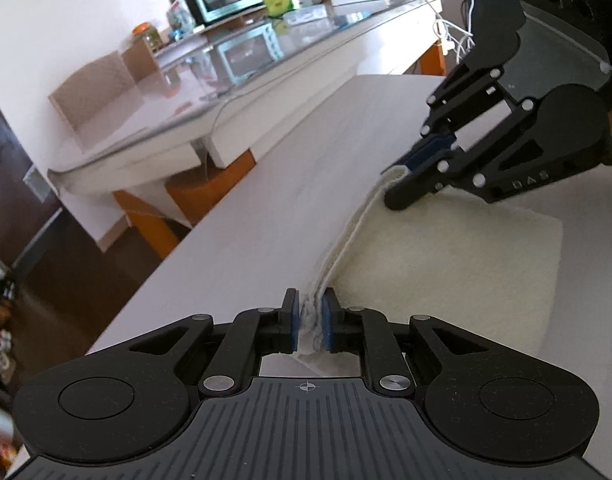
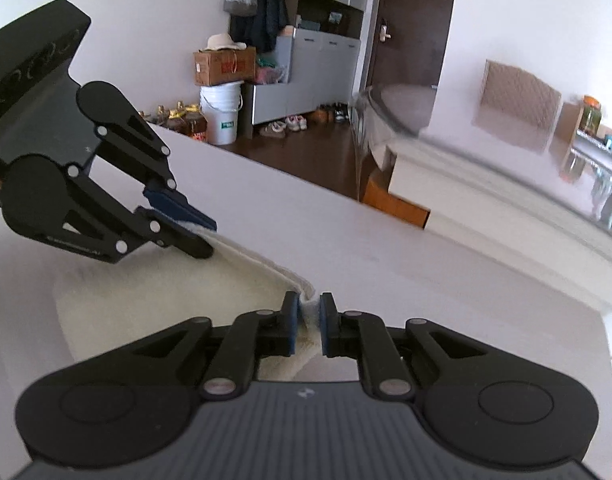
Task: Fold towel
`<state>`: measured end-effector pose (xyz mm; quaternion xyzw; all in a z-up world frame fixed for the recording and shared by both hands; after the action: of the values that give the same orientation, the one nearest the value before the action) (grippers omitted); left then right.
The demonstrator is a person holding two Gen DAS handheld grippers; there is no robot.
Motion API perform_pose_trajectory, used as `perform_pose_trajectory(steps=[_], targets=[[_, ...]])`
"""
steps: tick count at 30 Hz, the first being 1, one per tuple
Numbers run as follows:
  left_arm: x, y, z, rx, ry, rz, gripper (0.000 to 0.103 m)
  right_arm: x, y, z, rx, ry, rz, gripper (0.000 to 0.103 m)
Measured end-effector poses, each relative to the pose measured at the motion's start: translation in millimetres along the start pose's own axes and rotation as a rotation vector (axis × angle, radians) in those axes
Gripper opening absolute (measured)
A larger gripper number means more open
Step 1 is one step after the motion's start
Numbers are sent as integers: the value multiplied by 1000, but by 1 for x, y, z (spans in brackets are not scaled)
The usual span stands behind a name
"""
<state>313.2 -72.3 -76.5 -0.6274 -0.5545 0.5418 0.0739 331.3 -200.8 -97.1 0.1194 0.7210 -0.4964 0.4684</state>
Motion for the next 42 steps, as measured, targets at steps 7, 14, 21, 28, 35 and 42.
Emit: perform_pose_trajectory(steps=[7,14,21,28,35,42], targets=[[6,-7,-15,-27,-62,15,27,-2,-7,10,-4,47,32,22],[11,-4,-21,-56,-98,-2,33,-3,-1,16,26,75,45,22],[6,-13,-24,-84,-114,22,36,-4,-4,12,54,70,65,22],[11,-8,-32,-102,-150,4,36,-6,8,13,73,50,29,22],[8,-10,-26,-106,-135,-9,41,-7,1,14,65,96,36,22],[22,-40,4,-45,-200,-14,51,0,-45,-4,1,173,53,28]])
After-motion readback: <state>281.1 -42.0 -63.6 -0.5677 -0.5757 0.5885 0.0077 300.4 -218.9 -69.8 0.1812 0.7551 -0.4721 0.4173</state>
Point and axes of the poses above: each gripper's, at about its wrist camera, not at the fingertips, and y roughly the way its jaws point, z to its right, x to its underside, the point moved 7 cm from there along y, roughly the way its jaws point, and after that the axes turned 11 degrees about y, right-handed, at the moved point
